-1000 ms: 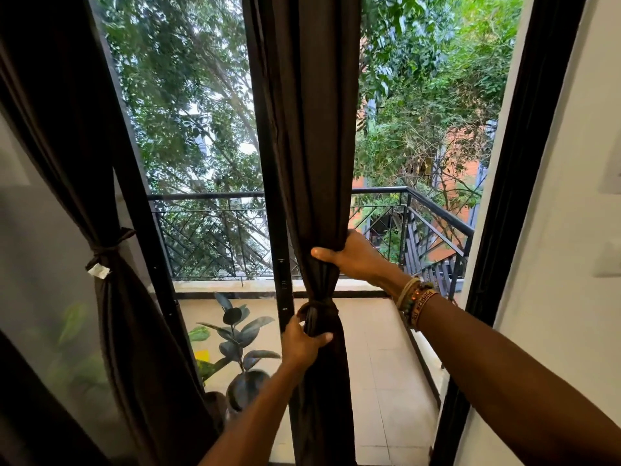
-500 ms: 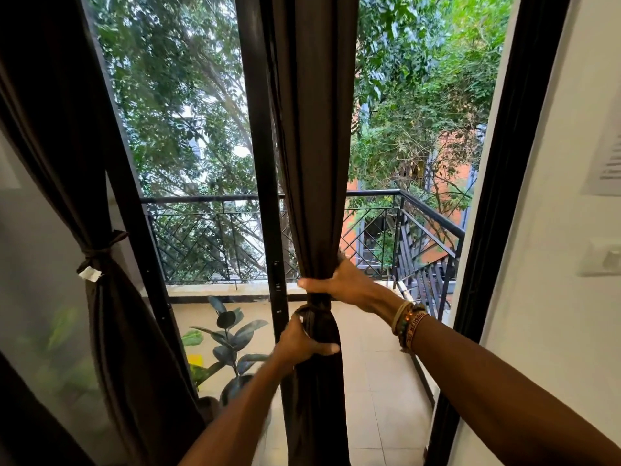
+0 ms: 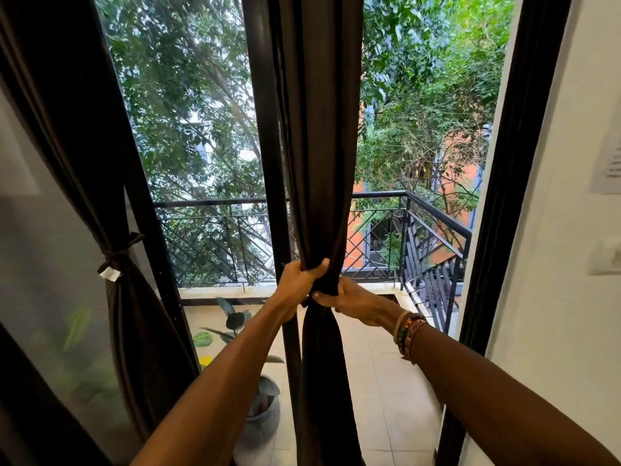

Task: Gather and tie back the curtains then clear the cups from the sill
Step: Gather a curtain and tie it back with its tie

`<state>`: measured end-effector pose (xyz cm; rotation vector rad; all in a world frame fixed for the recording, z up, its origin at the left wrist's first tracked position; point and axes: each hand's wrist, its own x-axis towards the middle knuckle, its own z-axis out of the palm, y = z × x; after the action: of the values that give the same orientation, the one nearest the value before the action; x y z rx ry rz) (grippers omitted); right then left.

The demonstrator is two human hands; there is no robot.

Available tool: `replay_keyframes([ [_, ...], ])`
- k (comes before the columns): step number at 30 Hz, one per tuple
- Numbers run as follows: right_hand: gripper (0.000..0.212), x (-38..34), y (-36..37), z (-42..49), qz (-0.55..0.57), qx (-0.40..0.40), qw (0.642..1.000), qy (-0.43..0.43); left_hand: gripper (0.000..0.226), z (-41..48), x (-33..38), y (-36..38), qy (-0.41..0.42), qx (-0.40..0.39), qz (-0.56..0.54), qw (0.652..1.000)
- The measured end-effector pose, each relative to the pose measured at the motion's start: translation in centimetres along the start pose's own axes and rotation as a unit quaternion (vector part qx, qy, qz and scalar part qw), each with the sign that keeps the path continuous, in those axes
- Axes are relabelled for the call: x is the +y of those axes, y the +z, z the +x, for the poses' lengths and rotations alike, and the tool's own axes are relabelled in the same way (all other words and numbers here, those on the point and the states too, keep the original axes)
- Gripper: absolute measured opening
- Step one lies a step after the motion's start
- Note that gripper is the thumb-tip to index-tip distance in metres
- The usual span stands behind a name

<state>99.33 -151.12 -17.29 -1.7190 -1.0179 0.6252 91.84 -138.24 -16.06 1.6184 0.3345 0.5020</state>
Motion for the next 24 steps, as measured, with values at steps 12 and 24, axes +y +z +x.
replay_keyframes([
  [12, 0.027, 2.6, 5.0, -1.0, -0.083, 0.118, 0.988, -0.048, 0.046, -1.2, 1.0, 3.9, 0.055, 0.178, 0.016, 0.982],
  [24, 0.039, 3.0, 7.2, -2.1, -0.034, 0.227, 0.973, -0.016, 0.037, -2.5, 1.6, 2.8, 0.072, 0.091, -0.032, 0.993],
])
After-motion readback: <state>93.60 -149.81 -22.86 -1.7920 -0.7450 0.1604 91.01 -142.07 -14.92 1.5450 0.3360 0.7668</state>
